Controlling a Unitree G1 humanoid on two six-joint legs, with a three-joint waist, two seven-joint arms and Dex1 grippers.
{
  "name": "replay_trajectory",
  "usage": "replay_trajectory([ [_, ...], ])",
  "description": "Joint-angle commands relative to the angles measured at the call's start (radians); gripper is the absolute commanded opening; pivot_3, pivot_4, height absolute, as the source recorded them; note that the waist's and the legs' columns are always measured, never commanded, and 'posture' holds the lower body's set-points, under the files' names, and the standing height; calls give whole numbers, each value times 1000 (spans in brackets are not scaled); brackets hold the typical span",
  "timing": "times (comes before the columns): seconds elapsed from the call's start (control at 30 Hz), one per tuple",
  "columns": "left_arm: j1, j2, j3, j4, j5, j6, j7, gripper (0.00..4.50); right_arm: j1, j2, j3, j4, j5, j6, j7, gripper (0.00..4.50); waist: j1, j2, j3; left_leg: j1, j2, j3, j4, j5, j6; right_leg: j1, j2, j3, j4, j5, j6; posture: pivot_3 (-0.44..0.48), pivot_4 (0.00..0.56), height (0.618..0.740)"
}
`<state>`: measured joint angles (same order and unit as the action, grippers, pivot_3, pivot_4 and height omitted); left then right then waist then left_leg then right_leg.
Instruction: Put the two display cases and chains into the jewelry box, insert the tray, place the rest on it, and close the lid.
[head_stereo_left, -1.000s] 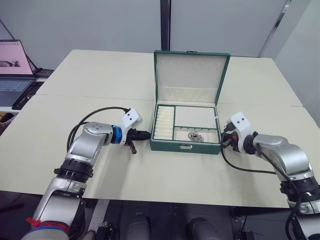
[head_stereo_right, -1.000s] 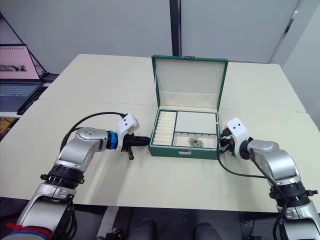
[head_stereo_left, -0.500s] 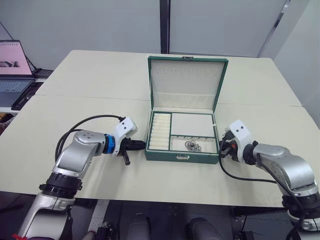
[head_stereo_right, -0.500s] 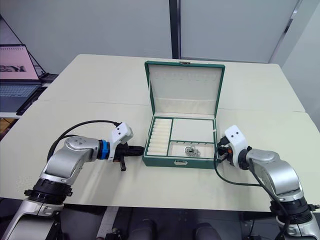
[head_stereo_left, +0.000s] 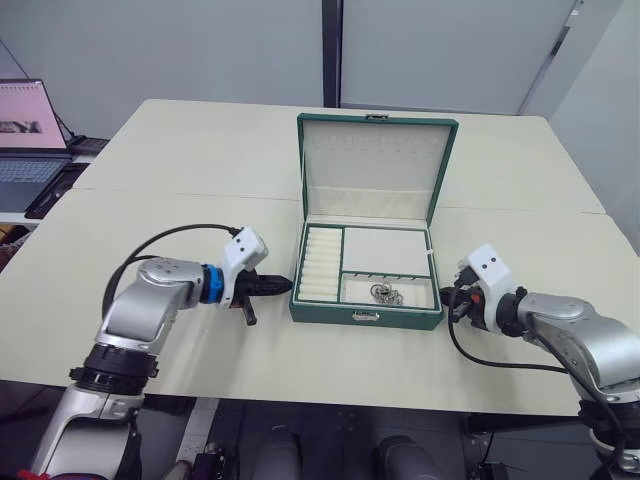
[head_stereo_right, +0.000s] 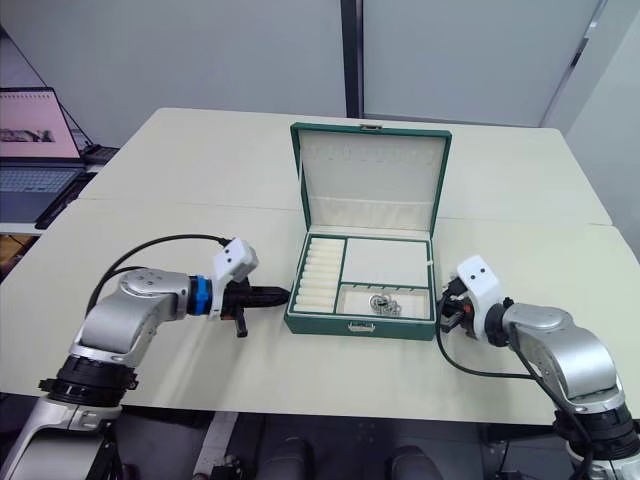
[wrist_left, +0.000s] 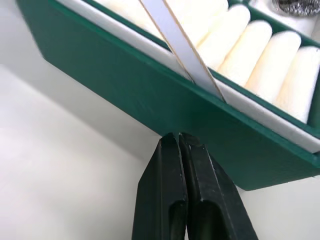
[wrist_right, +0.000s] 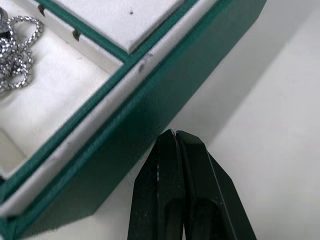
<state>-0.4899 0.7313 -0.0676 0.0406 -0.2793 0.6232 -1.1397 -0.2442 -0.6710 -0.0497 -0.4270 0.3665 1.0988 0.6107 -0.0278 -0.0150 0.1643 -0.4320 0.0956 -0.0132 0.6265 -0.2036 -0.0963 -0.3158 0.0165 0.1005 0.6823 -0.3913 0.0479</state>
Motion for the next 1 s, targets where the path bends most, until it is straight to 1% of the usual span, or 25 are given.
replay_trajectory([
  [0.03,-19,41,63,-20,-39,-16,-16,55,9,-44,-66,-46,23,-12,14,56,0,0,0,0,0,0,0,0,0,0,0,0,0,0,0,0,150,740],
  [0.17,-17,130,152,-40,-123,9,-96,55,-19,-109,-130,-21,42,-20,38,56,-1,0,0,0,0,0,0,0,0,0,0,0,0,0,0,0,150,740],
  [0.3,-16,211,211,-66,-222,55,-182,55,-112,-162,-153,45,64,-32,70,56,-4,1,1,0,0,1,0,0,0,-1,0,1,0,0,0,0,150,740],
  [0.37,-9,263,244,-79,-279,99,-236,55,-203,-188,-137,117,62,-51,91,56,-3,1,1,0,0,0,0,0,0,0,0,0,0,0,0,0,150,740],
  [0.43,5,301,279,-76,-316,109,-275,55,-306,-208,-108,210,47,-84,117,56,-6,3,2,0,0,1,0,0,0,-1,0,0,0,0,0,0,150,740],
  [0.5,21,320,308,-70,-340,107,-292,55,-404,-218,-69,310,21,-127,139,56,-6,3,2,0,0,1,0,0,0,-2,0,1,0,0,0,0,150,740],
  [0.67,91,341,360,-117,-388,135,-285,55,-641,-198,36,619,-77,-292,183,56,-5,4,3,0,1,2,-1,0,0,-2,0,1,0,0,0,0,150,740],
  [0.83,153,336,387,-167,-413,141,-250,55,-838,-132,117,950,-181,-495,228,56,-6,4,3,0,1,3,-1,0,0,-3,0,2,0,0,0,0,150,740],
  [0.9,173,331,390,-185,-412,139,-232,55,-944,-73,134,1111,-217,-597,231,56,-4,5,4,0,1,3,-1,0,0,-3,-1,1,0,0,0,0,150,740],
  [0.93,179,329,392,-193,-413,139,-225,55,-978,-53,139,1165,-229,-635,234,56,-9,7,5,1,1,5,0,0,0,-3,-1,2,0,0,0,0,150,740],
  [1.0,187,328,397,-202,-418,139,-213,55,-1039,-13,140,1274,-251,-706,246,56,-18,7,5,1,2,6,0,0,0,-4,-1,3,1,0,-1,0,150,740],
])
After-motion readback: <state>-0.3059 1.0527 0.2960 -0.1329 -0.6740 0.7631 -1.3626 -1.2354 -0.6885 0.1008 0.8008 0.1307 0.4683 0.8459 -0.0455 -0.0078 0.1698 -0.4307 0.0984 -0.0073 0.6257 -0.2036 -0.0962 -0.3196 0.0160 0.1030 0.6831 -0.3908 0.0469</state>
